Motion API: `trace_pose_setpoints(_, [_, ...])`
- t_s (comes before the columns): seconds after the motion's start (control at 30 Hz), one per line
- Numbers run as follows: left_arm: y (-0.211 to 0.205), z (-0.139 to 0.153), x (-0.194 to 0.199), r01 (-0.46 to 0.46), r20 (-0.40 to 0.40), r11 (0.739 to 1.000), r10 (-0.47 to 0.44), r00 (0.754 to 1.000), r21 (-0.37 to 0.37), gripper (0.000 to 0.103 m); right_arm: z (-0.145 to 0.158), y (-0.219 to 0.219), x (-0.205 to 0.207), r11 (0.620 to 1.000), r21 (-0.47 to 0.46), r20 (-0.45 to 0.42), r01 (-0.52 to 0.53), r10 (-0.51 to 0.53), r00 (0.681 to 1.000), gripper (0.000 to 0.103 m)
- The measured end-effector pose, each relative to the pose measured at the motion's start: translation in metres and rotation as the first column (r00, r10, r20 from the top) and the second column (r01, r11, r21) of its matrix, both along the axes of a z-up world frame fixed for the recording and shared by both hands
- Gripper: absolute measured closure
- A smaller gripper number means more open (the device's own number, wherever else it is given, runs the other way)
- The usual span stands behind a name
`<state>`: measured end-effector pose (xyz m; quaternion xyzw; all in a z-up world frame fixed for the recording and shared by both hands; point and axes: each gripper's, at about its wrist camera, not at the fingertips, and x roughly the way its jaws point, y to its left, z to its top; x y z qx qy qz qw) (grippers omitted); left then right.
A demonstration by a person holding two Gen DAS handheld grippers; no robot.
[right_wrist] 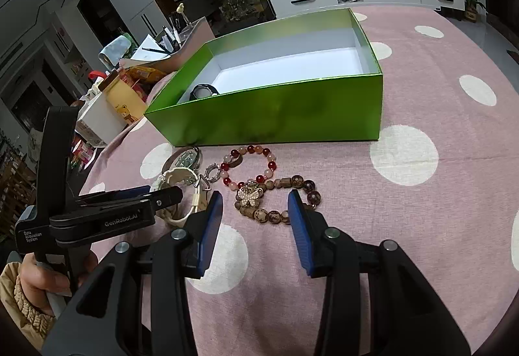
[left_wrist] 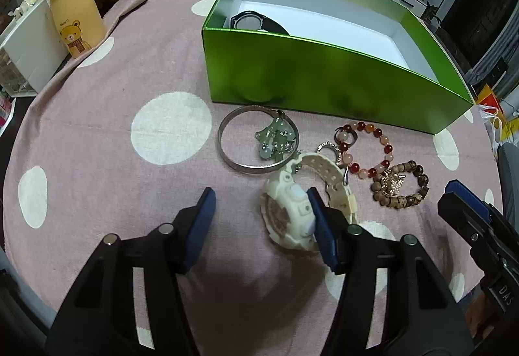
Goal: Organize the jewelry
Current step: 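Grasp the white watch with the left tool, then lift the white watch with the left tool while the right tool grasps the gold charm bracelet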
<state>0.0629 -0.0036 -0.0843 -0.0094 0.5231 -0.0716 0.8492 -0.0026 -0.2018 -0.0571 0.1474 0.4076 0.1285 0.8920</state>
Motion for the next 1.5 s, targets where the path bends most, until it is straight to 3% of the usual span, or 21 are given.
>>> trace_pose_setpoints(0.17, [0.000, 0.003, -0.002, 0.029, -0.008, 1.000, -0.029, 1.000, -0.002, 0.075, 0.001, -0.001, 0.000, 1.000, 0.004, 0.004, 0.001, -0.001, 1.000, 0.061])
trace_pose_setpoints(0.37, [0.004, 0.002, -0.004, 0.050, -0.016, 0.999, -0.049, 0.999, 0.004, 0.086, 0.002, 0.001, -0.001, 1.000, 0.008, 0.009, -0.003, 0.003, 1.000, 0.061])
trace_pose_setpoints(1.5, [0.042, 0.036, -0.004, 0.009, 0.086, 0.998, -0.004, 0.996, -0.065, 0.086, -0.004, 0.015, 0.011, 0.999, -0.037, 0.024, -0.003, 0.004, 1.000, 0.061])
